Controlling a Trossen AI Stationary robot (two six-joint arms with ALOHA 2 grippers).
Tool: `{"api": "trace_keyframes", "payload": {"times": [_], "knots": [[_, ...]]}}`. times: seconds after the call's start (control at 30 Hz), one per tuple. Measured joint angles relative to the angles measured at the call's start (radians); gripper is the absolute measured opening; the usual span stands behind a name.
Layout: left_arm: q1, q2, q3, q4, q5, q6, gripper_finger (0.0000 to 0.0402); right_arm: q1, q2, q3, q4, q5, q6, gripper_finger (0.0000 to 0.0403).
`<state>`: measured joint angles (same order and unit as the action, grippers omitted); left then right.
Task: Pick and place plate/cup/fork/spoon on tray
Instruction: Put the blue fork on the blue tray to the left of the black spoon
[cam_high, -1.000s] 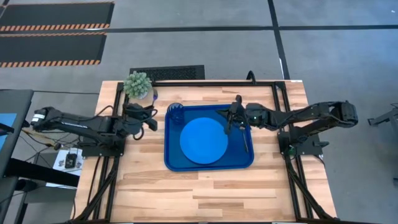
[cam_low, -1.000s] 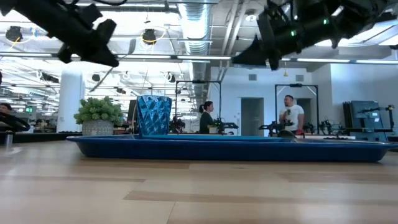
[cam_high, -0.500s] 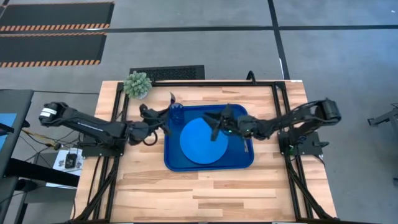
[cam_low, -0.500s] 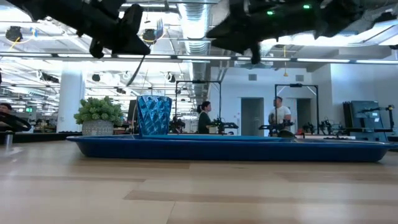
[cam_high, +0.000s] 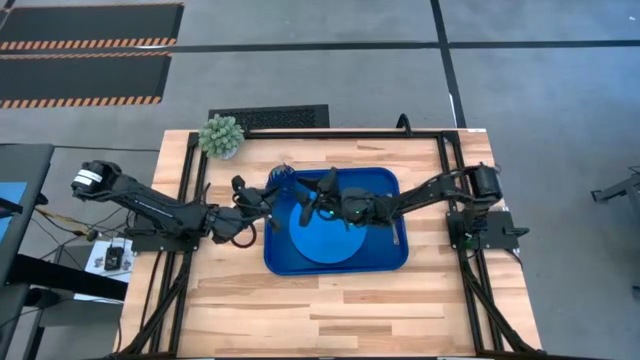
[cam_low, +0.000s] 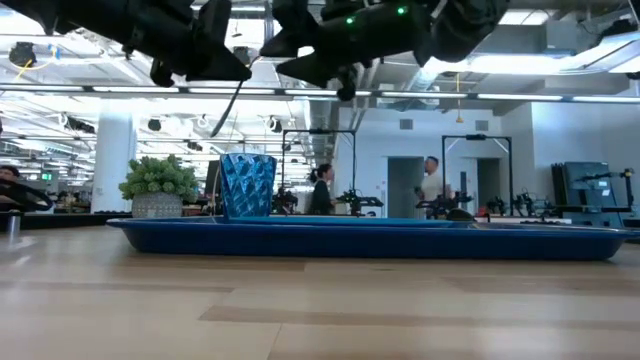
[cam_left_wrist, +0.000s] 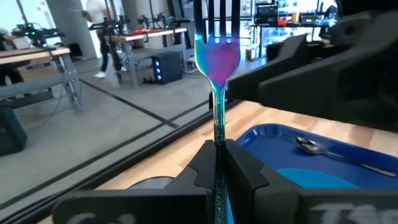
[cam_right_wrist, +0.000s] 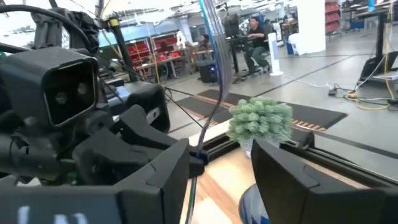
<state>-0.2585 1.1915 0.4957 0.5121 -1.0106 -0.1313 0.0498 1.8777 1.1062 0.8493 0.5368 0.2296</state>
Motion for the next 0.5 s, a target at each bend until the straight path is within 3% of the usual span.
{"api": "trace_keyframes", "payload": {"times": [0.37, 0.5], "knots": [[-0.013, 0.0, 0.0, -0.005, 0.038, 0.014, 0.0002, -0.002, 0.027, 0.045, 0.0, -0.019, -0.001, 0.0141], [-0.013, 0.0, 0.0, -0.005, 0.058, 0.011, 0.0002, -0.016, 0.027, 0.045, 0.006, -0.074, 0.032, 0.0127]]}}
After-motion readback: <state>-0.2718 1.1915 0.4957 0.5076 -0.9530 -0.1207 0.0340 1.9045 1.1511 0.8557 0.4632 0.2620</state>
